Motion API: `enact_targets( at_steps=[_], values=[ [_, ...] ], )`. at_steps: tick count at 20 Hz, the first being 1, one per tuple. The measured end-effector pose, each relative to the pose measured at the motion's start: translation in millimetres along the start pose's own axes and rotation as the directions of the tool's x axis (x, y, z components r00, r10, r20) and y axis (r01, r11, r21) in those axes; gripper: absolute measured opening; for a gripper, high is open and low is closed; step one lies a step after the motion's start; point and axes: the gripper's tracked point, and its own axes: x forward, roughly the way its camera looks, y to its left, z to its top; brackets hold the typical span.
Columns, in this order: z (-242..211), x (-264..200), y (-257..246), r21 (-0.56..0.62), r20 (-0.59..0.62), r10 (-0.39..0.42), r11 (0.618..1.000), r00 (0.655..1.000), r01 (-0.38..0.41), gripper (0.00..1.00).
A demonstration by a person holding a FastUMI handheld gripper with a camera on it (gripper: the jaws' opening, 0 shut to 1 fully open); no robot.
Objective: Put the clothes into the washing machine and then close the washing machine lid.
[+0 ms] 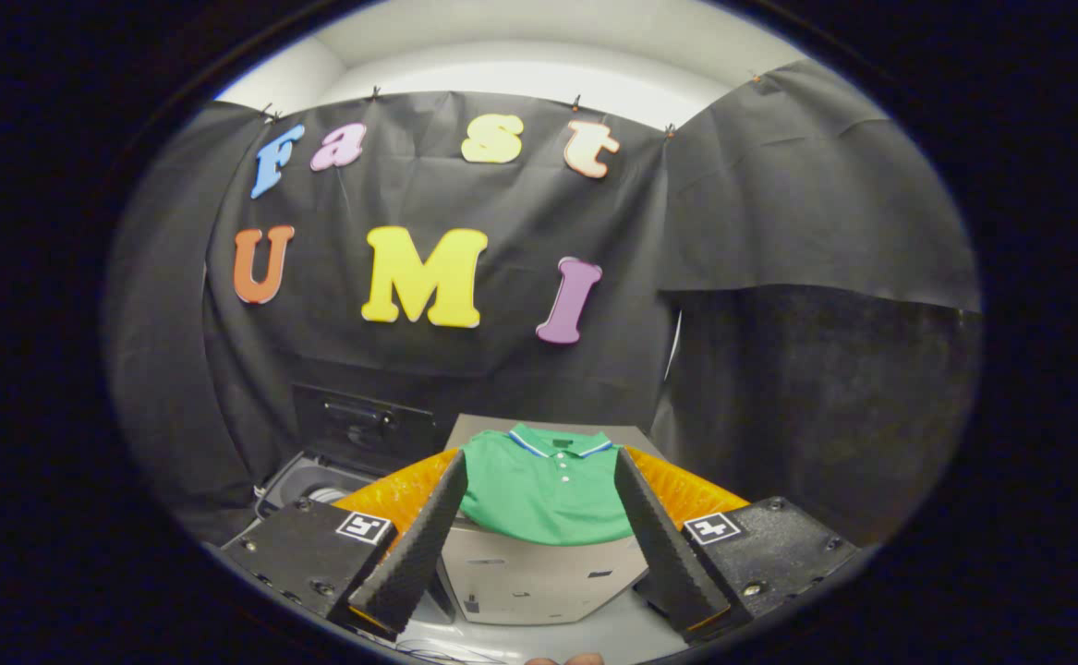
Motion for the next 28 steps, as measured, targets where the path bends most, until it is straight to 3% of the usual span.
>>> enact_targets(
  at_steps=[6, 12, 16, 17, 21, 25, 26, 28],
  values=[
    [-34, 115, -19, 0.032, -0.157, 0.018, 0.999, 0.987, -0.013, 1.00],
    [-71, 182, -29, 0.035, -0.267, 0.035, 0.999, 0.963, -0.027, 1.00],
    [-111, 197, -29, 0.001, -0.398, 0.058, 0.998, 0.916, -0.063, 1.00],
    [-113, 204, -21, 0.030, -0.377, 0.096, 0.995, 0.921, -0.091, 1.00],
    [-112, 202, -21, 0.129, -0.401, 0.121, 0.989, 0.908, -0.075, 0.98],
    [-114, 204, -20, 0.140, -0.455, 0.134, 0.987, 0.881, -0.078, 0.97],
    [-113, 204, -19, 0.151, -0.464, 0.151, 0.984, 0.873, -0.091, 0.95],
    [-109, 207, -18, 0.224, -0.447, 0.191, 0.970, 0.874, -0.097, 0.60]
  ],
)
